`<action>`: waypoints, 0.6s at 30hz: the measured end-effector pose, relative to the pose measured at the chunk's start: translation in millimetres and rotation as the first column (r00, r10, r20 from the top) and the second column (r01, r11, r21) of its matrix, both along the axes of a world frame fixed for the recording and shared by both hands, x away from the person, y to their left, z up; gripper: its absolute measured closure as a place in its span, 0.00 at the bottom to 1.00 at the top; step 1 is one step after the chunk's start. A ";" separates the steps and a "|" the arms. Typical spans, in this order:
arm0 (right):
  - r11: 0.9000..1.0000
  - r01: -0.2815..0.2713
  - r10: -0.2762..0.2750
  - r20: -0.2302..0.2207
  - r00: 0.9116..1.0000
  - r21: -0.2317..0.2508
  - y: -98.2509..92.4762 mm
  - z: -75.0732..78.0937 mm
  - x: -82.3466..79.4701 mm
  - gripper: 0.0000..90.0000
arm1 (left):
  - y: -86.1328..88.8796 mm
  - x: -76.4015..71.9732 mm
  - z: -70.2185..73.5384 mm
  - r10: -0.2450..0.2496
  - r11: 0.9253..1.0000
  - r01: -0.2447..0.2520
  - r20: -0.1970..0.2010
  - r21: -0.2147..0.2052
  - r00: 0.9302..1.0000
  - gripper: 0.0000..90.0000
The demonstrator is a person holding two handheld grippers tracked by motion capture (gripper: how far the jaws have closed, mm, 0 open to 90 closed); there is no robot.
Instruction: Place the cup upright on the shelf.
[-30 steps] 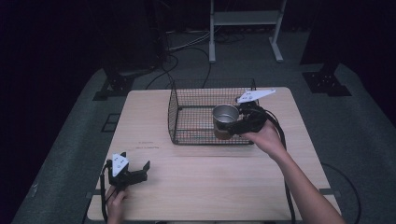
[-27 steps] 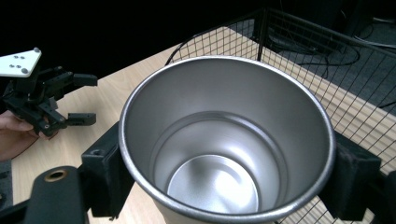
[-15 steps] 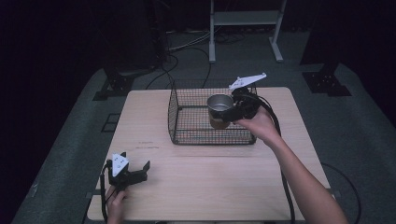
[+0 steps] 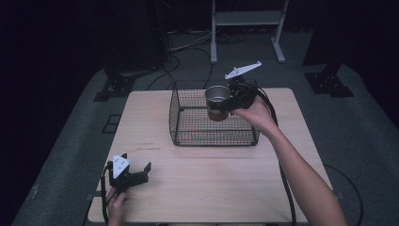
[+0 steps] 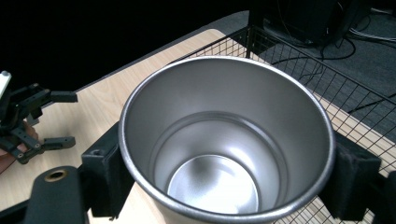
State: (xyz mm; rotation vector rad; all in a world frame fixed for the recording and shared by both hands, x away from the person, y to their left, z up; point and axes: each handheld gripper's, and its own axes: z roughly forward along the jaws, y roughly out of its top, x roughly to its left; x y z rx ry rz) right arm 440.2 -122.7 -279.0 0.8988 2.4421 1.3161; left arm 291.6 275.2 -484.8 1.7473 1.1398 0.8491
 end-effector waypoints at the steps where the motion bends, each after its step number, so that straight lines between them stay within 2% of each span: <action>1: 1.000 0.000 0.000 0.000 1.000 0.000 0.3 0.5 1.8 0.20 | 0.0 0.0 0.0 0.000 1.000 0.000 0.000 -0.001 1.000 0.00; 13: 1.000 0.025 -0.025 -0.011 1.000 -0.002 5.9 6.5 21.8 0.20 | 0.1 -0.2 -0.1 0.002 1.000 -0.001 0.003 -0.007 1.000 0.00; 18: 0.999 0.034 -0.034 -0.026 0.999 -0.002 8.0 3.2 29.7 0.20 | 0.1 -0.3 -0.1 0.001 1.000 -0.001 0.004 -0.006 1.000 0.00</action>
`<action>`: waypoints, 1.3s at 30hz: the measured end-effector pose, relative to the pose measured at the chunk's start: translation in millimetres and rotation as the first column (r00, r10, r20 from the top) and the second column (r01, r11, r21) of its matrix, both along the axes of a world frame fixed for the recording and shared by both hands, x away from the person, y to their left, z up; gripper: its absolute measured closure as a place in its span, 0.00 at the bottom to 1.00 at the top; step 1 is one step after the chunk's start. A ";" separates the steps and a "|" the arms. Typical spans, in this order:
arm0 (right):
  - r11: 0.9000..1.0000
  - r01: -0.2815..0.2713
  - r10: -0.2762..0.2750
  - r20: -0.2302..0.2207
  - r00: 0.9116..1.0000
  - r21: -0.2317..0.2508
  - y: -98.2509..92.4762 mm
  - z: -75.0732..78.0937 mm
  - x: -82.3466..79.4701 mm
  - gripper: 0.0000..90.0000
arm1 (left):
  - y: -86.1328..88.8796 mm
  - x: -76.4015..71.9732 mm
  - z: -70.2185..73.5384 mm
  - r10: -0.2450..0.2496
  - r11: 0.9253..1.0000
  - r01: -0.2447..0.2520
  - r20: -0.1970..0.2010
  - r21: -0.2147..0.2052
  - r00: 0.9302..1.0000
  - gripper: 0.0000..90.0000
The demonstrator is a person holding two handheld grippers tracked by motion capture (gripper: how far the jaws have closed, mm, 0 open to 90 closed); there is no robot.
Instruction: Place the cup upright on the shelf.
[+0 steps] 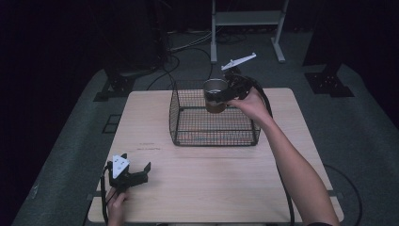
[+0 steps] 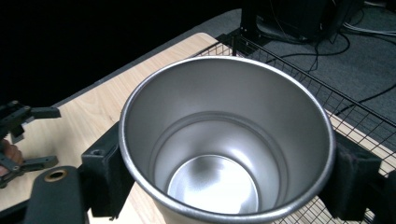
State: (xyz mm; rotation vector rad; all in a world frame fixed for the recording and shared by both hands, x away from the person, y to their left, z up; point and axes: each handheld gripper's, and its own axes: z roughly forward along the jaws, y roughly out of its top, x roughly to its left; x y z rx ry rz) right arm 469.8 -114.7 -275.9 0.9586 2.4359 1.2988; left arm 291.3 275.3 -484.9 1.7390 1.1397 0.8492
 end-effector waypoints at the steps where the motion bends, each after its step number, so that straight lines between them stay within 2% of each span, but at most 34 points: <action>1: 1.000 0.001 -0.001 -0.003 1.000 0.000 0.4 -1.4 1.8 0.20 | 0.0 0.0 0.0 0.000 1.000 0.000 0.000 0.000 1.000 0.00; 24: 0.998 0.064 -0.062 -0.077 0.995 0.022 8.0 -39.9 36.6 0.20 | 0.7 -0.1 0.1 -0.003 1.000 0.003 0.000 -0.005 1.000 0.00; 32: 0.997 0.071 -0.069 -0.090 0.994 0.014 13.4 -50.4 42.7 0.20 | 0.9 -0.3 0.3 -0.003 1.000 0.003 0.000 -0.005 1.000 0.00; 39: 0.997 0.083 -0.082 -0.116 0.990 0.005 13.7 -66.6 49.8 0.20 | 1.1 -0.4 0.4 -0.004 1.000 0.004 0.002 -0.005 1.000 0.00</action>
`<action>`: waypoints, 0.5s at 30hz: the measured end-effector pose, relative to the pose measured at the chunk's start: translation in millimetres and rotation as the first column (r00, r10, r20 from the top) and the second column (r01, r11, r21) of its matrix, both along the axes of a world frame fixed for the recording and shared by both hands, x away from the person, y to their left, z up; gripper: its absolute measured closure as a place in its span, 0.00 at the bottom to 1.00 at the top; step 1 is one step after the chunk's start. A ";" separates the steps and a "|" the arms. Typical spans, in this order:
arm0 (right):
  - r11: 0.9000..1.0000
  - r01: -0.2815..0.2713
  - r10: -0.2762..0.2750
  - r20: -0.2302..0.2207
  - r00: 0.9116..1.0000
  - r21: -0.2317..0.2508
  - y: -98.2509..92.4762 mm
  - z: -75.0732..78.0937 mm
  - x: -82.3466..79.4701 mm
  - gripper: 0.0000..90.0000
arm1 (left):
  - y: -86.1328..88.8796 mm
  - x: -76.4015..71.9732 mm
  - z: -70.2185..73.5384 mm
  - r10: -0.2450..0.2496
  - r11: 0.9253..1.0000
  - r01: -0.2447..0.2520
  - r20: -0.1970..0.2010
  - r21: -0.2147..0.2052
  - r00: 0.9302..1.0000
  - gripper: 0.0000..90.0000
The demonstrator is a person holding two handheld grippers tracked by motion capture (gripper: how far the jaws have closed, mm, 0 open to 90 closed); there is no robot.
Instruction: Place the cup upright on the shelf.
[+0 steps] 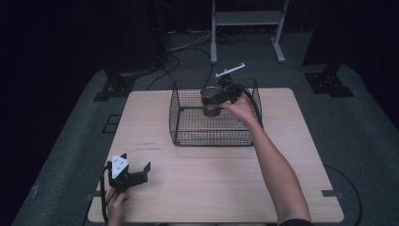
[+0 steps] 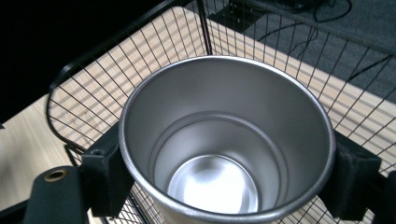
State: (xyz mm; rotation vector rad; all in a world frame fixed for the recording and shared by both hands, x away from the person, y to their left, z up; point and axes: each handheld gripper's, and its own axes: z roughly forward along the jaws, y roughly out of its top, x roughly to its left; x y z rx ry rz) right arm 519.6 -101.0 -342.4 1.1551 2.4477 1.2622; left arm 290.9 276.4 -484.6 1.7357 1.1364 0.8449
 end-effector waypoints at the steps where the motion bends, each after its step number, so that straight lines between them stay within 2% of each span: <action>1: 1.000 0.001 -0.001 -0.005 1.000 -0.006 -0.7 -3.9 1.6 0.20 | -0.1 0.0 0.0 0.000 1.000 0.000 0.000 0.000 1.000 0.00; 7: 0.999 0.024 -0.025 -0.021 0.999 -0.036 -4.1 -17.3 9.0 0.20 | 0.0 0.1 0.0 0.001 1.000 -0.001 0.000 -0.001 1.000 0.00; 15: 0.999 0.035 -0.037 -0.051 0.998 -0.038 -3.8 -28.9 12.3 0.20 | 0.2 -0.1 0.1 0.001 1.000 -0.001 0.001 -0.002 1.000 0.00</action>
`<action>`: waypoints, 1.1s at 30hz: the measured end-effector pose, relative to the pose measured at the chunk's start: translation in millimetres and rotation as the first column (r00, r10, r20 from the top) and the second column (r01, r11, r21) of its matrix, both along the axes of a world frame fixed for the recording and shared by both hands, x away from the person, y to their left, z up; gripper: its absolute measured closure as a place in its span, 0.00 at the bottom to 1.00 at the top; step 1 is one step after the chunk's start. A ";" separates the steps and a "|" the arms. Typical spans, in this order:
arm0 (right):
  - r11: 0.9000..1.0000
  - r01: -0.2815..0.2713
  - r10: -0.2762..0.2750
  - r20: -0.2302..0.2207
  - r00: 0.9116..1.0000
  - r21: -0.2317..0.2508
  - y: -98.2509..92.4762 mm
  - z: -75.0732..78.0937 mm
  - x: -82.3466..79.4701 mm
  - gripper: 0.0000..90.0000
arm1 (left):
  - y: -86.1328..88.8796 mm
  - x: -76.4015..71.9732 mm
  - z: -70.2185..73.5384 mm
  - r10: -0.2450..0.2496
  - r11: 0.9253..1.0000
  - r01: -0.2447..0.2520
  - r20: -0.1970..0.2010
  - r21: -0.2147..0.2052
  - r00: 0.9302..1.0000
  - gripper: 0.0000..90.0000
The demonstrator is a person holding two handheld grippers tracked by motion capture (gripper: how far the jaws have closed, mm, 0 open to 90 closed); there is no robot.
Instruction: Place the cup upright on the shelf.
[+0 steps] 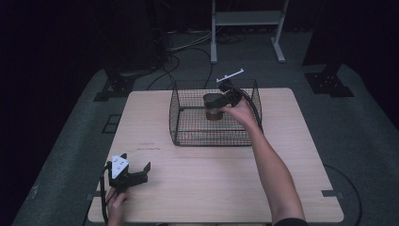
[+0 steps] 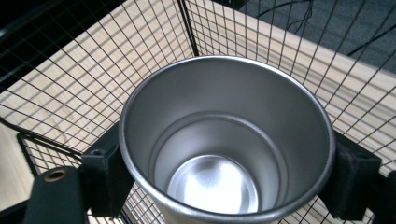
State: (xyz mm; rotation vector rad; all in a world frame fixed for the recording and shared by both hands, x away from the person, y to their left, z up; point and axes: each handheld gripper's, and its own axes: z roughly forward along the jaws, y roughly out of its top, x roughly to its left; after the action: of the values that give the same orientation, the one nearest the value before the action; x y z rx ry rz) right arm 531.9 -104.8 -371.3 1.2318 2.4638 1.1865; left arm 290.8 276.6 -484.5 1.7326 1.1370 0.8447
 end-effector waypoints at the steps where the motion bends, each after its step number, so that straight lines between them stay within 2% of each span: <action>1: 1.000 0.009 -0.009 -0.008 1.000 -0.005 -1.4 -4.9 1.3 0.20 | 0.0 -0.1 0.1 0.000 1.000 0.000 0.000 -0.001 1.000 0.00; 5: 1.000 0.014 -0.015 -0.021 1.000 -0.027 -3.7 -11.8 3.4 0.20 | 0.1 0.0 0.0 0.000 1.000 0.000 0.001 -0.001 1.000 0.00; 9: 0.999 0.032 -0.033 -0.039 0.999 -0.022 -5.0 -16.8 6.4 0.20 | -0.1 0.0 -0.1 -0.001 1.000 0.001 0.003 0.000 1.000 0.00; 18: 0.997 0.030 -0.034 -0.053 0.998 -0.068 1.7 -27.2 10.6 0.19 | 0.5 -0.1 0.0 -0.003 1.000 0.003 0.003 0.000 1.000 0.00; 28: 0.995 0.034 -0.040 -0.062 0.997 -0.093 2.4 -32.8 13.6 0.19 | 0.4 0.0 -0.2 -0.001 1.000 0.001 0.006 -0.006 1.000 0.00; 33: 0.990 0.034 -0.044 -0.074 0.996 -0.134 5.0 -37.0 14.0 0.19 | 0.4 -0.2 -0.1 -0.001 1.000 0.001 0.004 -0.004 1.000 0.00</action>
State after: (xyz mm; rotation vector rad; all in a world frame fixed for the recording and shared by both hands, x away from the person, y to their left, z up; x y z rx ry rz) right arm 545.9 -99.9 -408.3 1.3044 2.5142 0.9658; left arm 290.6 277.0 -484.6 1.7272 1.1342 0.8439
